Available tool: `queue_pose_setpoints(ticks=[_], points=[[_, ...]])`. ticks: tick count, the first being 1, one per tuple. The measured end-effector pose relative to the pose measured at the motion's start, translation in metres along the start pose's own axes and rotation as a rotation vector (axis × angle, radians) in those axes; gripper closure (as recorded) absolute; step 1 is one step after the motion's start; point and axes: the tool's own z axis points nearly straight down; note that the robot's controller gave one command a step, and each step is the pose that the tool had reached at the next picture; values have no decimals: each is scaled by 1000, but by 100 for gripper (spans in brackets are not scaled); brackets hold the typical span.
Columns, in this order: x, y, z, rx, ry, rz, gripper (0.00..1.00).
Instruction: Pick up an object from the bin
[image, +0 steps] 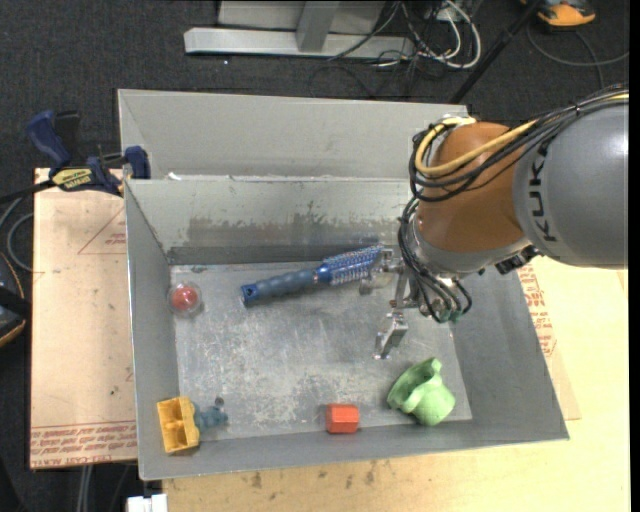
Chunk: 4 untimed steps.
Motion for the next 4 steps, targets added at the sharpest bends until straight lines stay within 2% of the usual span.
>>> queue_pose_setpoints(ticks=[1, 2, 3, 4], points=[[-47, 51, -65, -3, -13, -9, 0], [-51, 8, 31, 1, 6, 21, 0], [-75, 76, -47, -5, -12, 19, 0], [-59, 38, 34, 1, 7, 52, 0]])
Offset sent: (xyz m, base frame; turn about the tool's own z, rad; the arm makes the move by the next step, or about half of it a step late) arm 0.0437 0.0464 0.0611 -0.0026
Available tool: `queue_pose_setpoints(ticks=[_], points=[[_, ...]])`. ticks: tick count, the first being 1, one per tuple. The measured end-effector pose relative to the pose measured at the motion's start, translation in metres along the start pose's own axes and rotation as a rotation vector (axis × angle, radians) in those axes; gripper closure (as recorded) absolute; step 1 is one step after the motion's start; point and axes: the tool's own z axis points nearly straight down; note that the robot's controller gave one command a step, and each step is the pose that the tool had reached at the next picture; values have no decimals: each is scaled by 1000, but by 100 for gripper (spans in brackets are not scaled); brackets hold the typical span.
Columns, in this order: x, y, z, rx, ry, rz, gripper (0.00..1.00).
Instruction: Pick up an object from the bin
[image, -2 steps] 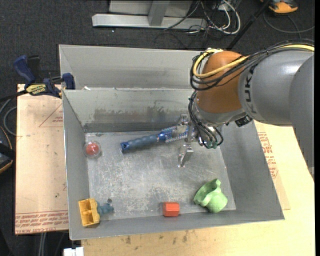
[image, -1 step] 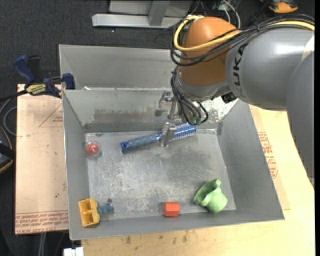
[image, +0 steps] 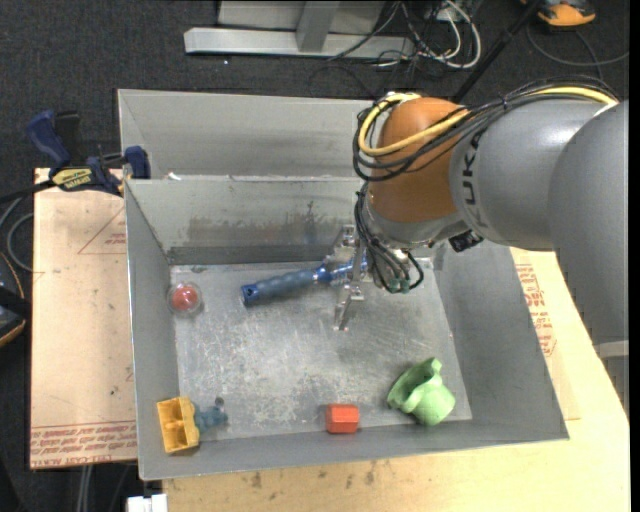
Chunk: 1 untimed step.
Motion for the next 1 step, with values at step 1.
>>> queue_pose_setpoints(ticks=[1], points=[[-29, -25, 42, -3, -14, 31, 0]])
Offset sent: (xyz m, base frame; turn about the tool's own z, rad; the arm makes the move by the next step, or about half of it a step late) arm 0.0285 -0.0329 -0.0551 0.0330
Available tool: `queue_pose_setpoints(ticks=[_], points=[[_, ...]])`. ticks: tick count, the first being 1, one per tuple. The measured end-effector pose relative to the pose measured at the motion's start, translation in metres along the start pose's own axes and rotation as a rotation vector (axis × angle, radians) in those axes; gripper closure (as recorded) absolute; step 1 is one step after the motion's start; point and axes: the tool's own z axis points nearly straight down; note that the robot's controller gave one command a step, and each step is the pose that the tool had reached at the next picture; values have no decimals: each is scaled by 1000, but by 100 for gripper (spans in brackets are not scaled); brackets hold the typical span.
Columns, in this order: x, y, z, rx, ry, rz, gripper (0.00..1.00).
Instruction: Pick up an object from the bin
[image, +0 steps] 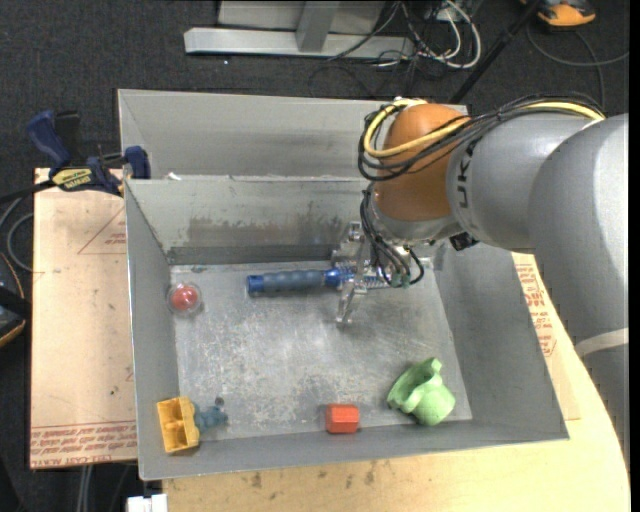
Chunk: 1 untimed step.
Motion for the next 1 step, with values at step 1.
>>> queue_pose_setpoints(ticks=[1], points=[[0, 0, 1, 0, 0, 1, 100]])
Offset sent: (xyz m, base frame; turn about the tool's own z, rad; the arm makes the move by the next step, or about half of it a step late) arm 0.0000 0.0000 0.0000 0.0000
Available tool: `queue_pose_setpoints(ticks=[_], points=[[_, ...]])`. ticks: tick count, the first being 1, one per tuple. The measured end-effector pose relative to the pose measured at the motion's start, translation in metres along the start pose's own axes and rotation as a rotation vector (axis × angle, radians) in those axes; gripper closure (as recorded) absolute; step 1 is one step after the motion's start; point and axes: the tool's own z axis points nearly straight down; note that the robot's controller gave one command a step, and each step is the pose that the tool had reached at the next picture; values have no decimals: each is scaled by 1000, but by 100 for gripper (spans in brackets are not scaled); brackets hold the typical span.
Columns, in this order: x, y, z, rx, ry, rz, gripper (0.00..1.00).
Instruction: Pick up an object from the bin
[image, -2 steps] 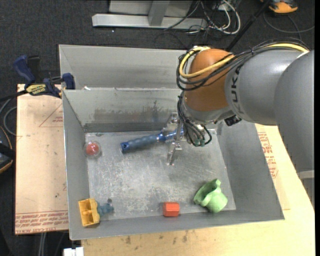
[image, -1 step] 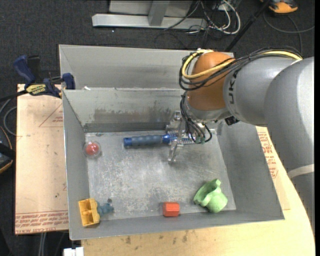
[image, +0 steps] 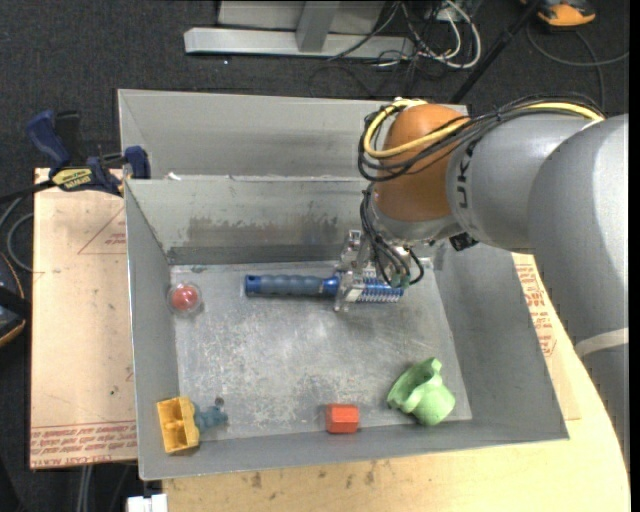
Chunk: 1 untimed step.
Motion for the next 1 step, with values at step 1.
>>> queue_pose_setpoints(ticks=[1], points=[[8, 2, -133, 1, -1, 54, 100]])
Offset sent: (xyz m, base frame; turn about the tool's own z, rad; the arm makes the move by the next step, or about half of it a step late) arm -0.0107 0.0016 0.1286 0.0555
